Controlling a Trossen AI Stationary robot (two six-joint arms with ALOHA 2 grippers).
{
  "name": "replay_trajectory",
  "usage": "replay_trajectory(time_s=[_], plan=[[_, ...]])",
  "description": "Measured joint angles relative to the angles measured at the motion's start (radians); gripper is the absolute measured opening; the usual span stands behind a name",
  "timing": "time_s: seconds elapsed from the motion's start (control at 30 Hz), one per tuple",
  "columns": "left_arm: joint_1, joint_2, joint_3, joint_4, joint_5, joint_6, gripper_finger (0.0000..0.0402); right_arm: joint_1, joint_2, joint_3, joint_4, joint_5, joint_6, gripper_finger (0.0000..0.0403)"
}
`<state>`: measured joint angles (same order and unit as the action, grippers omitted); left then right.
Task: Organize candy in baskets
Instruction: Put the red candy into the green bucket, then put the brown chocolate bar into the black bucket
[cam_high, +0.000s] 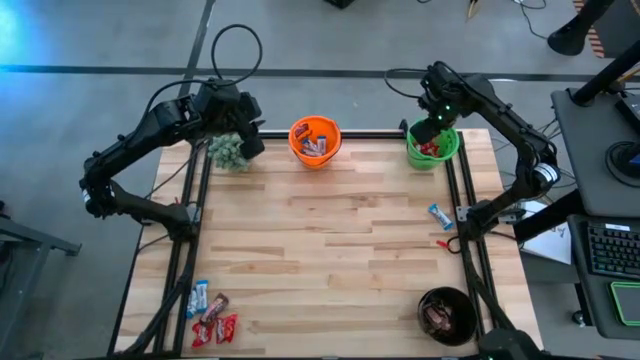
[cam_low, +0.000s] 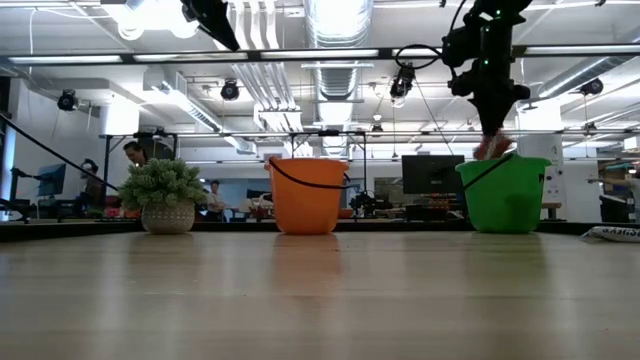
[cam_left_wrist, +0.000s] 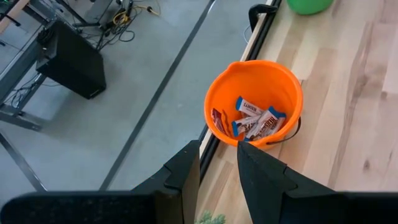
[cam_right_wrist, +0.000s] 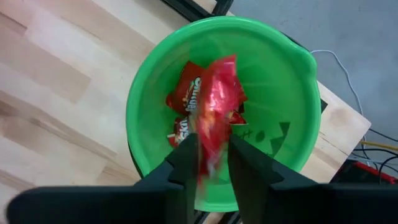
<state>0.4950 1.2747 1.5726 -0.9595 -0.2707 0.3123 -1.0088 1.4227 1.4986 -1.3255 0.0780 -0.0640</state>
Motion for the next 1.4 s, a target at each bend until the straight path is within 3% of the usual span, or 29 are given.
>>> replay_trajectory(time_s=[0.23, 0.53, 0.87, 1.07, 1.4], plan=[[0.0, 0.0, 0.0, 0.0, 0.0, 0.01, 0.0091, 0.0, 0.0, 0.0, 0.004, 0.002, 0.012, 0.0107], [0.0, 0.0, 0.0, 0.0, 0.0, -0.019, 0.0091, 0.001, 0.0, 0.01, 0.008, 0.019, 0.012, 0.0099], [0.0, 0.0, 0.0, -0.015, 0.0, -0.041, 0.0091, 0.026, -0.007, 0.135, 0.004, 0.005, 0.022, 0.0098], [-0.001, 0.0, 0.0, -0.066, 0.0, -0.068, 0.0091, 0.063, -0.009, 0.205, -0.078, -0.107, 0.051, 0.0091], [-0.001, 0.0, 0.0, -0.087, 0.001, -0.06, 0.0091, 0.176, -0.011, 0.232, -0.248, -0.112, 0.09, 0.0099]])
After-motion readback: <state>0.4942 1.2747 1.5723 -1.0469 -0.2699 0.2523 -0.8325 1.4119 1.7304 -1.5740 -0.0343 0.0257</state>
